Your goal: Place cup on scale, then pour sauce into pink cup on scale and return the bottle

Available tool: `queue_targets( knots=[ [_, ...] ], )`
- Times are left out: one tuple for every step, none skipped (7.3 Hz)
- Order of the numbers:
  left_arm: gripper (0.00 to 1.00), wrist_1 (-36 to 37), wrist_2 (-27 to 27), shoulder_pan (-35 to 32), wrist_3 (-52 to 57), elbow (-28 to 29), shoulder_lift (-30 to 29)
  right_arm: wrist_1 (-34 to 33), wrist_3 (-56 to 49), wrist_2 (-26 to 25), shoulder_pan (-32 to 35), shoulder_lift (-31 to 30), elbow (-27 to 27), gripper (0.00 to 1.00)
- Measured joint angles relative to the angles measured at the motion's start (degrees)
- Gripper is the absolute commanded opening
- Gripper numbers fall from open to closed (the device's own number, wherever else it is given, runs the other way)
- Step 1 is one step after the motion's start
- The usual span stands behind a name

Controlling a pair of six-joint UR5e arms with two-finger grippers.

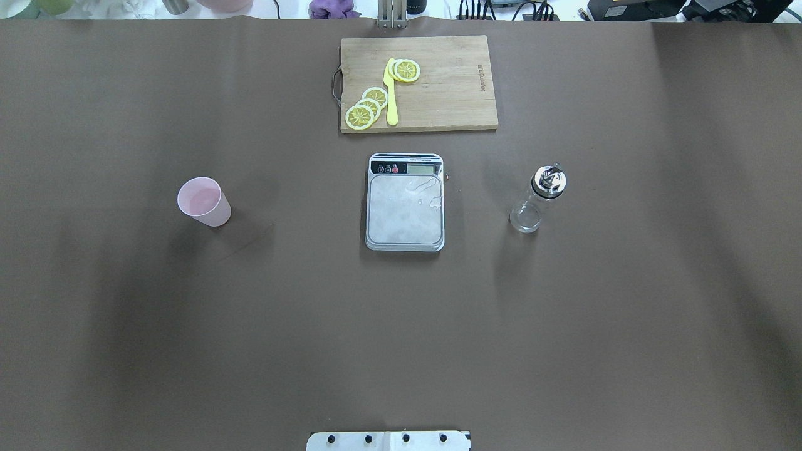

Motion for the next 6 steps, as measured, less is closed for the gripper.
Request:
queue_targets(
  knots=[
    [1.00, -2.90, -0.05, 2.06, -1.06, -0.25, -0.96, 0.02, 0.05, -0.06, 0.00, 0.44, 0.25, 1.00],
    [1.00, -4.27, -0.13, 4.49, -5.11, -1.46, -1.51, 0.03, 0.05, -0.11, -0.20, 1.38, 0.29, 1.00],
    [0.99, -4.76, -0.07, 7.90, -12.84, -4.01, -1.75, 0.01, 0.25, -0.18, -0.54, 2.81, 0.20, 1.00],
    [0.98, -4.84, 0.27, 11.65, -21.45, -6.28, -1.94, -0.03, 0.75, -0.22, -0.90, 3.76, 0.20, 1.00],
    [0.98, -4.82, 1.39, 15.77, -30.90, -8.29, -2.45, -0.03, 1.32, -0.25, -1.56, 4.18, 0.26, 1.00],
    [0.98, -4.77, 4.25, 20.59, -40.43, -10.01, -3.33, 0.00, 2.41, -0.39, -2.49, 4.36, 0.46, 1.00]
  ],
)
